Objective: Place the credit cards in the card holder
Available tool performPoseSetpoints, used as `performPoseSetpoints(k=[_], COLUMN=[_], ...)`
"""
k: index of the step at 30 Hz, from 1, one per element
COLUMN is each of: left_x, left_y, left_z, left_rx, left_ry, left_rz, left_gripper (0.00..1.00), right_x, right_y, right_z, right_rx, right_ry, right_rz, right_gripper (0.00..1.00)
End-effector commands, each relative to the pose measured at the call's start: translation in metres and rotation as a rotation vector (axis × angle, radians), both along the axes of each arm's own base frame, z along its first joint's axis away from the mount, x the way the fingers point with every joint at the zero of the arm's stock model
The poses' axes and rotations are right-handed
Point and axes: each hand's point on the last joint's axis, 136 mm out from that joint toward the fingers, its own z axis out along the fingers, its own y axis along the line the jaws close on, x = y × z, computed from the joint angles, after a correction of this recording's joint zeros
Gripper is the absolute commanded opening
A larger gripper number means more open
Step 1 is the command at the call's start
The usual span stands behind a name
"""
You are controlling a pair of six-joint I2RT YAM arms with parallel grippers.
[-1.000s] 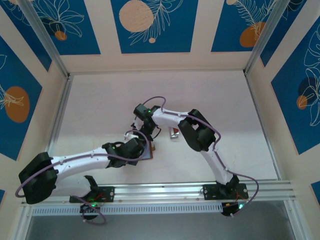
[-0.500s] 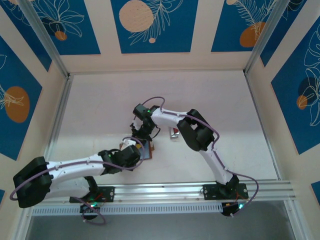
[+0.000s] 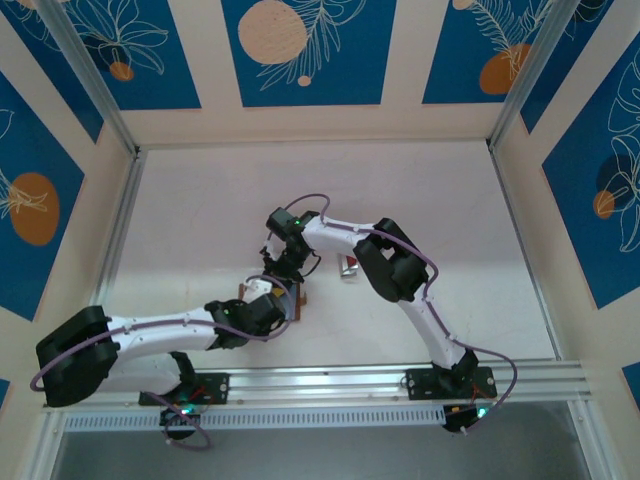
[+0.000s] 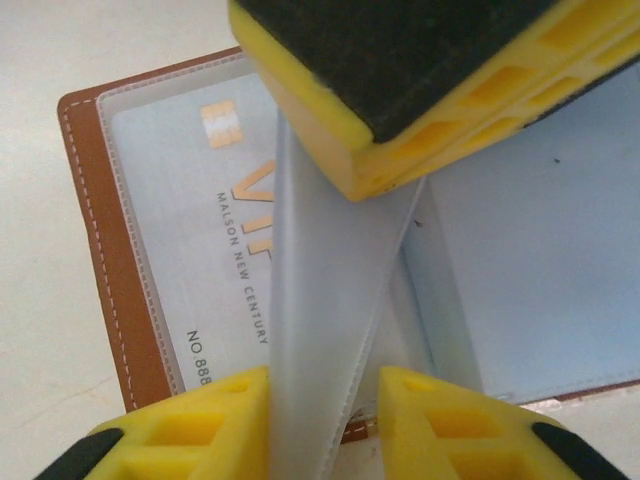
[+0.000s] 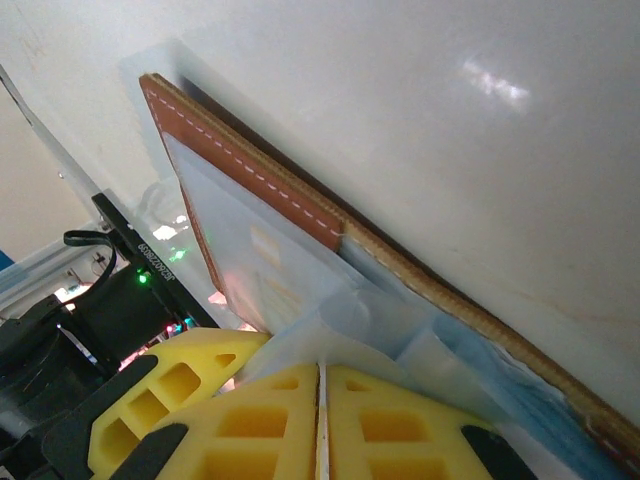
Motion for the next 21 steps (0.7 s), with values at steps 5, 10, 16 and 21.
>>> performPoseSetpoints(k=[5, 10, 16, 21], left_x=[-0.002, -0.003, -0.005, -0.007], left_y=[0.013, 0.009, 0.003, -0.008], left_z=[-0.001, 0.003, -0.001, -0.004], left_rx=[0.037, -0.012, -0.025, -0.059], left_ry=[-0.008, -0.006, 0.023, 0.048], left_rz=[0.045, 0.052, 0.052, 0.034], left_gripper=[0.28, 0.28, 0.24, 0.24], right_x=[-0.005, -0.003, 0.005, 0.008], right_y=[-0.006, -0.010, -0.015, -0.017], right_z=[0.000, 0.004, 0.033, 0.041], right_rx=[-0.030, -0.039, -0.012, -0.011], right_ry=[0.016, -0.006, -0.084, -0.105], right_rz=[0.018, 0.023, 0.027, 0.037], right_gripper=[0.12, 0.12, 0.20, 0.22])
